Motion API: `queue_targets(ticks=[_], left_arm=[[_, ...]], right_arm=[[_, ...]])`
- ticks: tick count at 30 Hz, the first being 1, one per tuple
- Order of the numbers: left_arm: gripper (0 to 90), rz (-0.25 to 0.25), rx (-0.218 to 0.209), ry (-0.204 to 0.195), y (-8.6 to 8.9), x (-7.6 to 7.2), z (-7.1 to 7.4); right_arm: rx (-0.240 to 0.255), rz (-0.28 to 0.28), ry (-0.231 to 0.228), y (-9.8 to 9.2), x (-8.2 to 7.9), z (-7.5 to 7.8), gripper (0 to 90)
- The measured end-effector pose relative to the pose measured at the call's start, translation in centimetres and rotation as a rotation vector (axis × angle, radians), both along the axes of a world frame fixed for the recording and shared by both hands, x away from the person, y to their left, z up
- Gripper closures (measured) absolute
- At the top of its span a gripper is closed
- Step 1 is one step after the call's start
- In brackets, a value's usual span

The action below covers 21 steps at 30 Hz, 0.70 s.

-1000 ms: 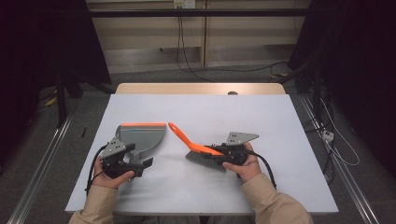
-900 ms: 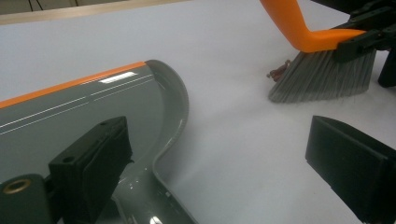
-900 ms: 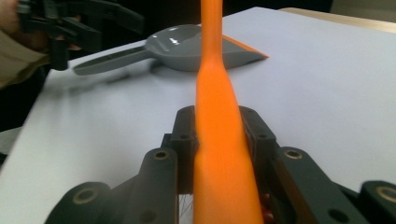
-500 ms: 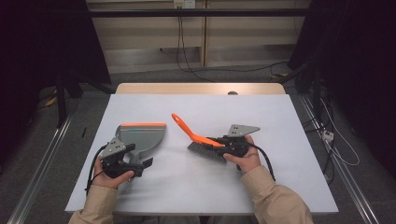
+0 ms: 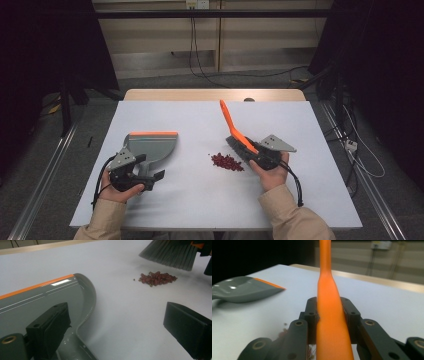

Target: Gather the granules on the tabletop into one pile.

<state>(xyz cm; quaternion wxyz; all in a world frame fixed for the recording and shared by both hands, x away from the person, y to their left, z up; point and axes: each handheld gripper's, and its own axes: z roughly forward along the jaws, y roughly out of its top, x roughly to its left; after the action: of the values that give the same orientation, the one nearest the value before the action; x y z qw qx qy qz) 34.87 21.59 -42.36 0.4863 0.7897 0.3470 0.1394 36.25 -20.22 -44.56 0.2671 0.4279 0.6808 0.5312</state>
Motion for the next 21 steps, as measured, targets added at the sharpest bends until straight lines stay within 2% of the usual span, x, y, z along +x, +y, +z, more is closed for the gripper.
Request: queue_targets(ticks=[3, 6, 14, 17, 21], left_arm=[[6.4, -0.005, 0.000, 0.005, -0.1, 0.0, -0.1], [6.4, 0.000, 0.000, 0.007, 0.0, 0.0, -0.1], [6.4, 0.009, 0.012, 0.014, 0.1, 0.1, -0.2], [6.4, 0.019, 0.015, 0.023, 0.1, 0.1, -0.3], [6.5, 0.023, 0.023, 0.025, 0.1, 0.1, -0.3]], right_arm=[[-0.035, -0.058, 0.001, 0.8, -0.3, -1.1, 71.2], [-0.058, -0.083, -0.017, 1.6, -0.3, -1.6, 71.2], [-0.056, -0.093, -0.023, 2.8, 0.2, -1.6, 71.2], [-0.012, -0.098, -0.015, 2.6, 0.4, -1.6, 71.2], [-0.031, -0.083, -0.015, 2.9, 0.4, -1.6, 71.2]])
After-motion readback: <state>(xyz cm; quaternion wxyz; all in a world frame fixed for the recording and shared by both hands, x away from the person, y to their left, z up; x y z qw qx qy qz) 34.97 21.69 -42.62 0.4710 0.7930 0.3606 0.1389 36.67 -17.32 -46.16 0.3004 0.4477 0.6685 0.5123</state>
